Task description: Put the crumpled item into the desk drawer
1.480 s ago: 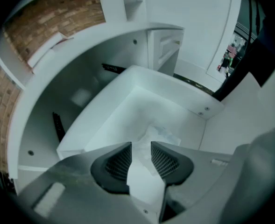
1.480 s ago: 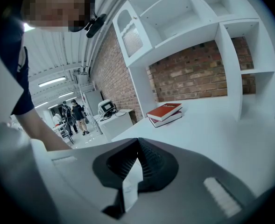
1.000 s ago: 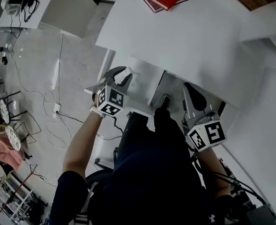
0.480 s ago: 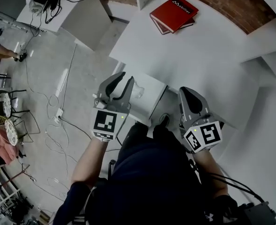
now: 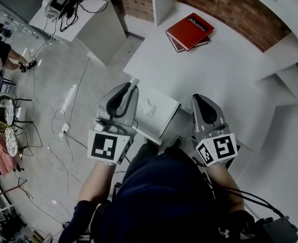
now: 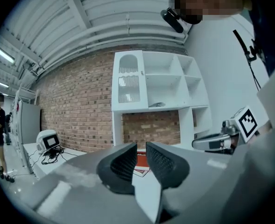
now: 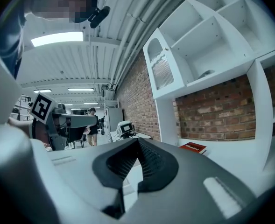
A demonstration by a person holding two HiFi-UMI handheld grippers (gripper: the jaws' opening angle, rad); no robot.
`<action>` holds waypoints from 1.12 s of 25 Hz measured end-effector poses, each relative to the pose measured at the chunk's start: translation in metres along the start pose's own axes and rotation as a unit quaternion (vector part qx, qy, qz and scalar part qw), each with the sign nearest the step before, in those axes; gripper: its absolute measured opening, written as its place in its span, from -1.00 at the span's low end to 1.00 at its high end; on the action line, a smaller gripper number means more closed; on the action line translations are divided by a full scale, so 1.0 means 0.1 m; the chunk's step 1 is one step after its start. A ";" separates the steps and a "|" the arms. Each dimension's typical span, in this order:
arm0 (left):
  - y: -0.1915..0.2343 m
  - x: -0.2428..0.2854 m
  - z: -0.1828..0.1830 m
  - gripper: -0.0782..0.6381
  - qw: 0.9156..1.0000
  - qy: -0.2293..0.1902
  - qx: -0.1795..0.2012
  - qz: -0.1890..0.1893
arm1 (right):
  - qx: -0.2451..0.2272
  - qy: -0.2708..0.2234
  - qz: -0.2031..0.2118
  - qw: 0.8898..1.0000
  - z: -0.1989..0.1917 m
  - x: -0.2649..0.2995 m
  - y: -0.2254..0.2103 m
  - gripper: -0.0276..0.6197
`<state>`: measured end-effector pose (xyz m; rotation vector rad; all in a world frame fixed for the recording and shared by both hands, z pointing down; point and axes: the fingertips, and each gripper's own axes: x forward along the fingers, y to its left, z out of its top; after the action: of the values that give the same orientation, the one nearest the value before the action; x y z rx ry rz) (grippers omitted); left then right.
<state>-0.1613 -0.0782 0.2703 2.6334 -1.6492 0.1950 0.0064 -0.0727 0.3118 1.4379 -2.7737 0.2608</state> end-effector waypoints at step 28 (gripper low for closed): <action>-0.03 0.05 0.05 -0.67 1.000 -0.011 -0.009 0.003 | -0.043 -0.046 -0.015 0.998 0.37 0.01 -0.10 -0.91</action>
<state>-0.1560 -0.0817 0.2662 2.6265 -1.6583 0.1517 0.0164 -0.0849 0.2768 1.5070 -2.7937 0.0750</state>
